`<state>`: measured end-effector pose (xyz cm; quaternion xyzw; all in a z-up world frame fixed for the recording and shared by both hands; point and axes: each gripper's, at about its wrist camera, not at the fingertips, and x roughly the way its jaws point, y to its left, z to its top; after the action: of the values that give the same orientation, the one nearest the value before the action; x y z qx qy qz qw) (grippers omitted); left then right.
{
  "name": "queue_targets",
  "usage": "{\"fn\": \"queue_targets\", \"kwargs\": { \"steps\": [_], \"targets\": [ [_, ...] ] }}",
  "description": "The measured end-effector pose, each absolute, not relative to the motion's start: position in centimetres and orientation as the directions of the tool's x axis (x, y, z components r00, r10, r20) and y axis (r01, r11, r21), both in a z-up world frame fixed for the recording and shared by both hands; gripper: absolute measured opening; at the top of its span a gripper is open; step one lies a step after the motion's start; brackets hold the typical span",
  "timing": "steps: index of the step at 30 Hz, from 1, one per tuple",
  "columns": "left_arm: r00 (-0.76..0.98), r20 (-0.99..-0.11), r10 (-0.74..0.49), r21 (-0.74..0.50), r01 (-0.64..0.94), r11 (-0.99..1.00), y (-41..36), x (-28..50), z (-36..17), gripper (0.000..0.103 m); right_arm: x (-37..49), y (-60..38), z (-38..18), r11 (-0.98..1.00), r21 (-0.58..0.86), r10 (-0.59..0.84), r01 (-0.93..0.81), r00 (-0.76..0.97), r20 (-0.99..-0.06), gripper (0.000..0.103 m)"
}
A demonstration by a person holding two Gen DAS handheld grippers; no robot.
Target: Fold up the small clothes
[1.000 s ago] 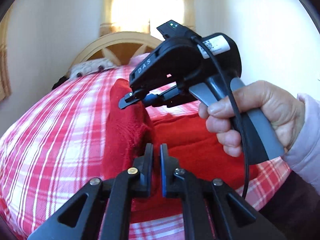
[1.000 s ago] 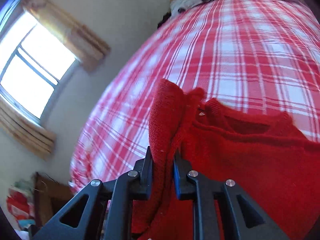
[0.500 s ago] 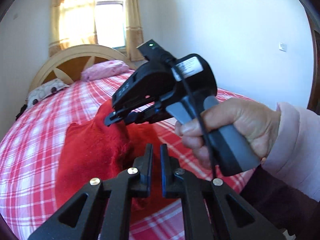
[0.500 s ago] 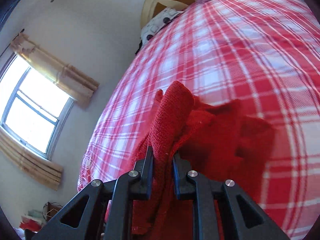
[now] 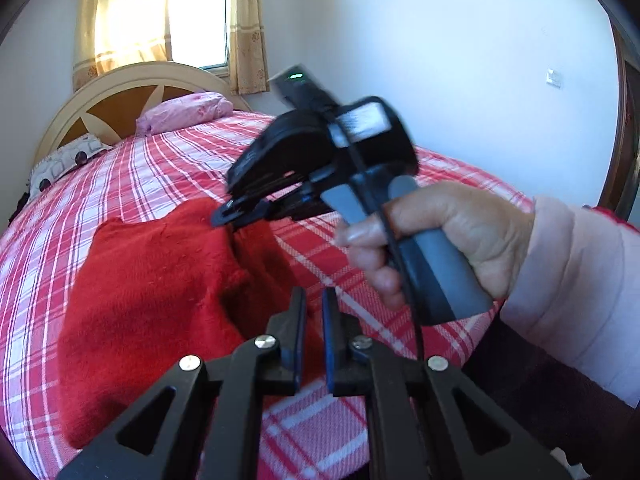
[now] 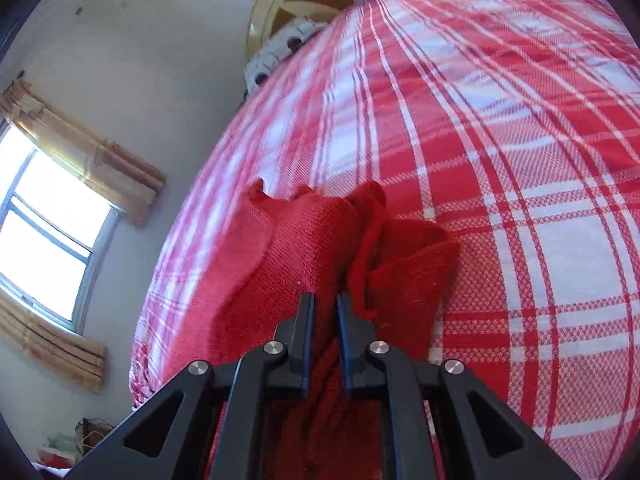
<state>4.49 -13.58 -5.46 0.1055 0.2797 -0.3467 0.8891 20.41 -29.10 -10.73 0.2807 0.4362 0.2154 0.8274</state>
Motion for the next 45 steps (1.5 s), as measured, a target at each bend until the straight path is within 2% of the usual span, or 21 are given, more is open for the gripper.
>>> {"fn": "queue_targets", "kwargs": {
  "steps": [1,2,4,5,6,7,8,10,12,18,22,24,25,27,30,33,40,45],
  "targets": [
    [0.59,-0.562,-0.58,-0.026,0.688,0.725,-12.6,4.4,-5.0,0.023,19.8,-29.5,-10.1,0.738,0.666,0.6,-0.109,0.557,-0.575,0.011],
    [0.576,-0.558,-0.597,-0.04,0.7,0.713,-11.8,4.3,-4.7,0.046,19.2,-29.9,-9.5,0.731,0.674,0.594,-0.104,0.582,-0.555,0.012],
    [0.565,-0.539,-0.625,-0.055,0.717,0.695,-9.6,3.4,-3.8,0.076,17.3,-30.5,-8.0,0.737,0.67,0.566,-0.088,0.623,-0.54,0.019],
    [0.571,-0.514,-0.64,-0.063,0.719,0.692,-8.4,2.9,-3.5,0.079,16.3,-30.5,-7.4,0.734,0.673,0.565,-0.091,0.632,-0.531,0.038],
    [0.576,-0.491,-0.654,-0.079,0.718,0.692,-6.8,2.4,-3.0,0.079,14.8,-30.3,-6.8,0.716,0.688,0.583,-0.115,0.642,-0.499,0.067],
    [0.577,-0.483,-0.659,-0.095,0.713,0.695,-5.8,2.3,-2.9,0.079,14.0,-30.0,-6.4,0.71,0.692,0.59,-0.133,0.649,-0.48,0.077],
    [0.581,-0.476,-0.661,-0.116,0.703,0.702,-4.8,2.3,-2.8,0.079,12.8,-29.3,-6.0,0.71,0.685,0.593,-0.161,0.662,-0.459,0.082],
    [0.611,-0.451,-0.65,-0.156,0.663,0.732,-2.5,2.9,-2.5,0.08,10.8,-27.7,-5.4,0.717,0.664,0.607,-0.213,0.66,-0.443,0.082],
    [0.67,-0.454,-0.587,-0.181,0.576,0.797,-0.7,4.9,-2.8,0.082,10.2,-25.9,-5.6,0.715,0.653,0.627,-0.251,0.642,-0.441,0.082],
    [0.736,-0.557,-0.384,-0.281,0.267,0.922,4.1,11.0,-5.2,0.082,11.7,-21.9,-8.6,0.856,0.488,0.471,-0.173,0.65,-0.596,0.082],
    [0.701,-0.656,-0.279,-0.27,0.127,0.954,4.9,14.2,-8.0,0.082,12.0,-21.2,-9.7,0.848,0.498,0.486,-0.183,0.643,-0.592,0.078],
    [0.67,-0.683,-0.29,-0.308,0.095,0.947,5.3,14.4,-9.0,0.082,12.0,-20.4,-9.5,0.881,0.437,0.439,-0.184,0.664,-0.605,0.063],
    [0.655,-0.692,-0.304,-0.33,0.087,0.94,5.1,14.5,-9.4,0.082,12.1,-20.1,-9.5,0.898,0.403,0.409,-0.177,0.67,-0.62,0.061],
    [0.662,-0.685,-0.303,-0.336,0.082,0.938,4.9,14.3,-9.5,0.082,11.6,-20.3,-9.3,0.919,0.366,0.361,-0.147,0.687,-0.63,0.061],
    [0.684,-0.674,-0.281,-0.293,0.102,0.951,4.3,13.9,-9.4,0.082,9.5,-21.7,-7.8,0.944,0.322,0.261,-0.075,0.765,-0.588,0.061],
    [0.679,-0.679,-0.279,-0.302,0.088,0.949,4.2,14.3,-9.9,0.082,8.3,-22.4,-6.7,0.904,0.41,0.345,-0.123,0.776,-0.528,0.061],
    [0.669,-0.686,-0.286,-0.326,0.069,0.943,5.2,14.8,-10.2,0.082,12.0,-20.5,-10.6,0.867,0.484,0.436,-0.12,0.654,-0.618,0.061],
    [0.674,-0.688,-0.271,-0.305,0.071,0.95,4.6,14.8,-10.4,0.083,12.9,-19.9,-11.1,0.869,0.481,0.427,-0.115,0.665,-0.613,0.061]
  ]
}}
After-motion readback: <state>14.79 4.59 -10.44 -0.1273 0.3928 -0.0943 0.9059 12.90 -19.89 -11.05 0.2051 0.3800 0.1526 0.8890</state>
